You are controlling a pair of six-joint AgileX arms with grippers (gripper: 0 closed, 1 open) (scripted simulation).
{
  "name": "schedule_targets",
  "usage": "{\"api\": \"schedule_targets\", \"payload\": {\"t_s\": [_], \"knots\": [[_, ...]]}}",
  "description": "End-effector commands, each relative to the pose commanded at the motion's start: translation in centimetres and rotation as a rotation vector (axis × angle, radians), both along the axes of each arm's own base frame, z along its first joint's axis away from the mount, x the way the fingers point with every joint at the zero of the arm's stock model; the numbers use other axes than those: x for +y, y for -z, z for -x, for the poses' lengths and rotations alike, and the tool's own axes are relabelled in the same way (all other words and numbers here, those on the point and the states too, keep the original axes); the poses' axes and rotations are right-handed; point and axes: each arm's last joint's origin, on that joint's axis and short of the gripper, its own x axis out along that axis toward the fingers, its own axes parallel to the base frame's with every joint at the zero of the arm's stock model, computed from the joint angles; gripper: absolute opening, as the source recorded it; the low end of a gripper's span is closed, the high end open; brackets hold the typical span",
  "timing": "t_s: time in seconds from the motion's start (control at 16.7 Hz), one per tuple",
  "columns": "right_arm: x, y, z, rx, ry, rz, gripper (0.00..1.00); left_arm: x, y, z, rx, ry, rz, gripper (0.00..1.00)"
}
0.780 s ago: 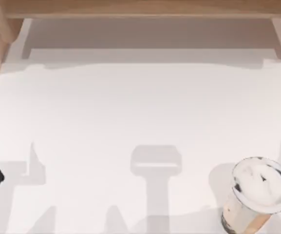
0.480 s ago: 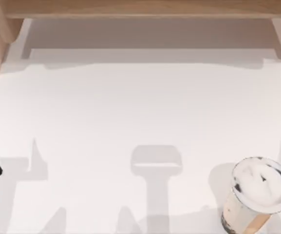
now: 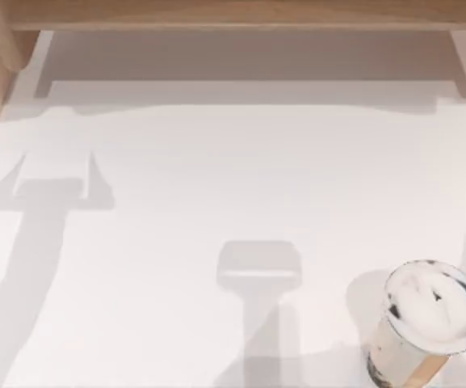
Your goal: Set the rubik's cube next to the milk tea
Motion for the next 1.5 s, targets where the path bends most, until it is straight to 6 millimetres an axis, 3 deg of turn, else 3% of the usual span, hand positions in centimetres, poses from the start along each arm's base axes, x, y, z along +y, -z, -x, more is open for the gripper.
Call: {"api": "schedule_targets", "payload": {"t_s": [0.18,0.3,0.48,0.66,0.84,0.96,1.26,1.5], "knots": [[0.0,0.0,0.0,0.0,0.0,0.0,1.0,-2.6,-4.2,-6.1,0.028,0.003,-0.005,1.0],[0.0,0.0,0.0,0.0,0.0,0.0,1.0,-5.0,-5.6,-10.5,0.044,0.004,-0.01,1.0],[0.0,0.0,0.0,0.0,0.0,0.0,1.0,-9.0,-6.4,-16.3,0.051,0.006,-0.015,1.0],[0.0,0.0,0.0,0.0,0.0,0.0,1.0,-12.9,-6.3,-20.0,0.04,0.008,-0.014,1.0],[0.0,0.0,0.0,0.0,0.0,0.0,1.0,-15.5,-6.1,-21.8,0.025,0.009,-0.011,1.0],[0.0,0.0,0.0,0.0,0.0,0.0,1.0,-16.1,-6.1,-22.1,0.021,0.01,-0.009,1.0],[0.0,0.0,0.0,0.0,0.0,0.0,1.0,-15.8,-6.0,-22.2,0.024,0.007,-0.01,1.0],[0.0,0.0,0.0,0.0,0.0,0.0,1.0,-14.9,-6.2,-23.5,0.014,0.01,-0.008,1.0]]}}
